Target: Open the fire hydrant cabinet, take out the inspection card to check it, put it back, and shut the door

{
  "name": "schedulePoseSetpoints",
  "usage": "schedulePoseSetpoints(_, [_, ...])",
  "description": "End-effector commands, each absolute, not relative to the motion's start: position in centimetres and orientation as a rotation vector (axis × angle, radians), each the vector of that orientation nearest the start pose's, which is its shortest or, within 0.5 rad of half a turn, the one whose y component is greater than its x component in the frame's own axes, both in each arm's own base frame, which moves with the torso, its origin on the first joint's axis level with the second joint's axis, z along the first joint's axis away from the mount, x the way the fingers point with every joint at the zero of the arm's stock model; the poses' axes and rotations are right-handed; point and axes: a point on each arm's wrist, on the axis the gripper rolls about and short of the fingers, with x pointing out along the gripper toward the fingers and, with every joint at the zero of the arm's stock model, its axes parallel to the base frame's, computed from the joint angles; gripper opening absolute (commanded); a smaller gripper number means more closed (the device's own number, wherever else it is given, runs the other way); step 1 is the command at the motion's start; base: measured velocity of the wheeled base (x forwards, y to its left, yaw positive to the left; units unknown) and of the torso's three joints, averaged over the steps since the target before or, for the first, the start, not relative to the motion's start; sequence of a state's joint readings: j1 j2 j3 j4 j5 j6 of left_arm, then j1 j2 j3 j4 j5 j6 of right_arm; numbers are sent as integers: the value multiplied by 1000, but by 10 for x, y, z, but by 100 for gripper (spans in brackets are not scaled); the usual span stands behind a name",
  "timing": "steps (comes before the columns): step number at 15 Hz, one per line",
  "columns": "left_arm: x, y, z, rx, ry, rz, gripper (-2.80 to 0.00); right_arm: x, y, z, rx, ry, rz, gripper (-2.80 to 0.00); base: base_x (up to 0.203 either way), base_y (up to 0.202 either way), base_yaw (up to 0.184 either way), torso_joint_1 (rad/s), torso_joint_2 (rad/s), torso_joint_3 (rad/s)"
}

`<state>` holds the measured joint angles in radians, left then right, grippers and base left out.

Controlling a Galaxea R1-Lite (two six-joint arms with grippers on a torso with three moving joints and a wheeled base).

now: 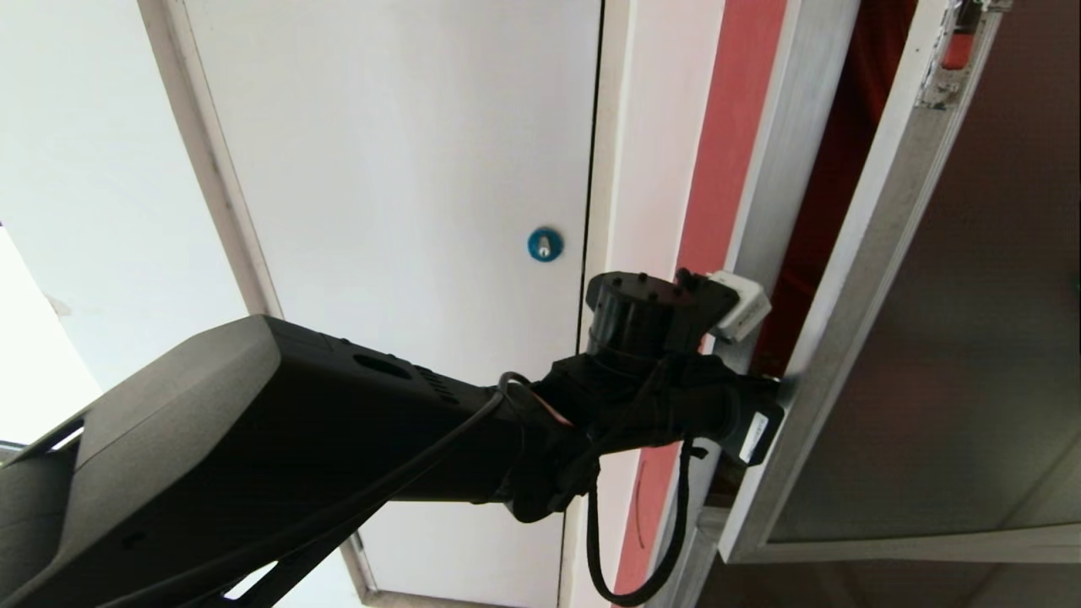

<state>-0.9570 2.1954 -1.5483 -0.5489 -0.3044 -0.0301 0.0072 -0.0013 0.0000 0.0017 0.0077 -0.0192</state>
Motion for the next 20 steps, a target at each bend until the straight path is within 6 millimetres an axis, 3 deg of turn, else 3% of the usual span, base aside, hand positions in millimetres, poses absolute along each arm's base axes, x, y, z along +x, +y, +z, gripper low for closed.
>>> schedulePoseSetpoints(1, [250,-378,196,4,109,-1275,-280,-23,0,75,-20,0,17,-280,0,0,0,0,0,0])
schedulePoseSetpoints(12, [194,-380,213,10,109,-1395,-280,-23,0,75,-20,0,17,-280,0,0,0,0,0,0])
schedulePoseSetpoints(20, [173,-386,215,11,110,-1449,-280,-23,0,75,-20,0,15,-280,0,0,0,0,0,0])
